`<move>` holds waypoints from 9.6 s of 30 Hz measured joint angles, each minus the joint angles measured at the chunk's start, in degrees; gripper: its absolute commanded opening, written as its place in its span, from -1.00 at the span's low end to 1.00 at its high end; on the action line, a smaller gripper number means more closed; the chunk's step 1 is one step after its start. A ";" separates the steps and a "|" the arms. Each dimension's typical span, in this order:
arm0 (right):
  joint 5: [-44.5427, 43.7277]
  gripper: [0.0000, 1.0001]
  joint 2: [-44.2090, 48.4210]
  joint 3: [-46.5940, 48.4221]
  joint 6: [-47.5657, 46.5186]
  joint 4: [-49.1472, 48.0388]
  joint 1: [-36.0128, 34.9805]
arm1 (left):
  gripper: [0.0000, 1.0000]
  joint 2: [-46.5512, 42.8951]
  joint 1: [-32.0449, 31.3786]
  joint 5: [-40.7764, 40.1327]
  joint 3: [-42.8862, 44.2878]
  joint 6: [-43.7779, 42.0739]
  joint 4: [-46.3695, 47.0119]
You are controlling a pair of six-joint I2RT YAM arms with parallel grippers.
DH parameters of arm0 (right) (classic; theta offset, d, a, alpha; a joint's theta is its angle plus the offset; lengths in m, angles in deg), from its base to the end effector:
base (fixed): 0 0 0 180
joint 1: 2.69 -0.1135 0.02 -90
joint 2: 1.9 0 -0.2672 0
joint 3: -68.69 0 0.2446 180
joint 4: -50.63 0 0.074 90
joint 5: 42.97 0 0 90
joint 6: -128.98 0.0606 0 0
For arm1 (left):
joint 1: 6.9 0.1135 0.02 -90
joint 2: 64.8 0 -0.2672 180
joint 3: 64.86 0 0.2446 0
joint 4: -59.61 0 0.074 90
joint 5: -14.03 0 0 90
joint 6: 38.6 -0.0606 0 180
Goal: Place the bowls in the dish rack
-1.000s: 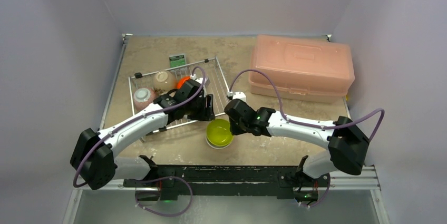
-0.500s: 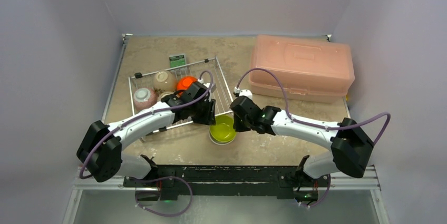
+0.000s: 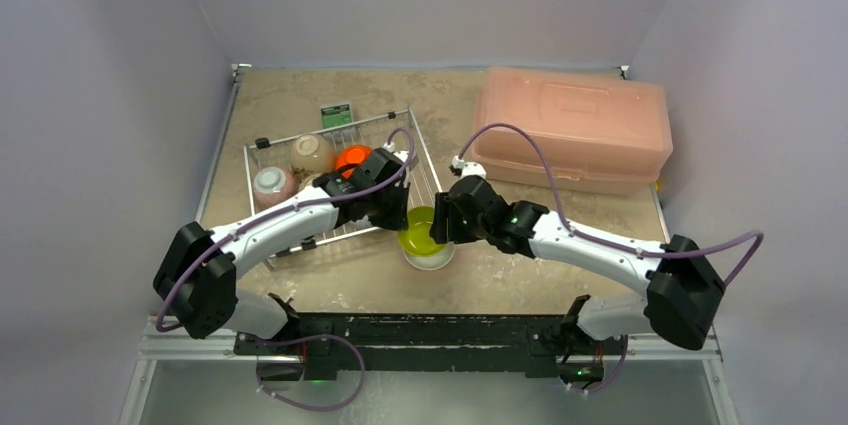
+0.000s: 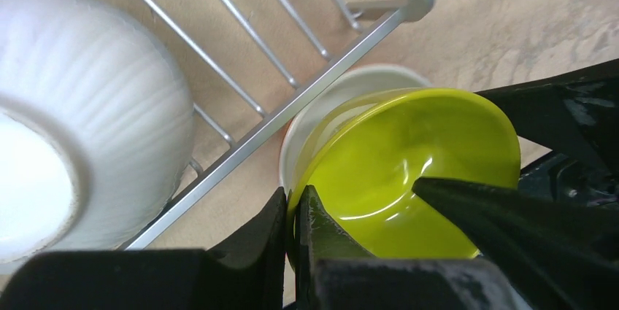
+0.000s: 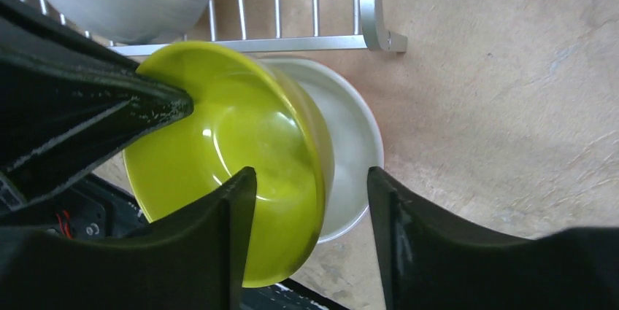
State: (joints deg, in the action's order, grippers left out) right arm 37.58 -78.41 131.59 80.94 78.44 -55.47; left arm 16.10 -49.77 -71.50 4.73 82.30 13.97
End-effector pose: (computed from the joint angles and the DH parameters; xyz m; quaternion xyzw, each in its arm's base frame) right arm 0.1868 0.2295 0.2273 -0.0519 0.9075 0.2508 0.3329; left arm 0.2100 -0.2014 0.2167 0.1109 0.9516 -0.2005 0.2049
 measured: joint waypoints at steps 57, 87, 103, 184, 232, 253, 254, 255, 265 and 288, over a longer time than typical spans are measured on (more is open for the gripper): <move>21.09 -0.08 21.35 -20.24 19.34 -47.67 14.27 | -1.00 -1.03 12.76 27.19 12.09 -1.99 10.27; 11.96 -0.60 -6.19 11.37 -12.07 -31.36 14.27 | 0.82 -20.72 13.18 -29.11 11.02 2.47 3.04; 14.64 -0.63 -31.82 33.29 -47.08 -27.71 14.16 | 0.81 -31.28 13.18 -34.86 -1.42 2.29 3.41; 2.14 0.74 -38.91 44.13 -80.50 -12.22 5.44 | 0.84 -30.34 13.18 -40.61 -3.30 0.98 6.32; 3.43 -0.22 -44.04 46.07 -33.81 -10.29 12.17 | 0.77 -24.41 13.18 -17.77 -3.37 -6.05 10.49; 5.09 0.62 -1.97 12.57 -18.01 -17.70 12.20 | 0.32 -17.90 11.96 4.37 -3.50 -8.92 5.18; 4.35 0.62 0.74 10.49 -16.94 -17.59 12.20 | 0.30 -17.29 10.95 4.28 -3.78 -8.52 4.96; 3.87 0.62 3.04 8.72 -15.98 -17.20 12.20 | 0.29 -16.63 9.73 4.09 -3.93 -7.82 4.48; 2.54 0.58 15.43 -6.78 -8.24 -14.75 12.22 | -0.01 -10.69 -2.78 -3.37 -7.50 3.93 4.00; 4.98 0.66 20.81 -11.89 -7.65 -14.01 12.22 | -1.00 0.79 -9.40 -14.97 -9.03 18.67 7.98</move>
State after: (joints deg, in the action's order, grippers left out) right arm 42.56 -57.60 119.70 73.29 64.43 -43.25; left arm 16.89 -59.17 -86.47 -4.30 100.96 21.95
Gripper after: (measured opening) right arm 0.783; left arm 0.158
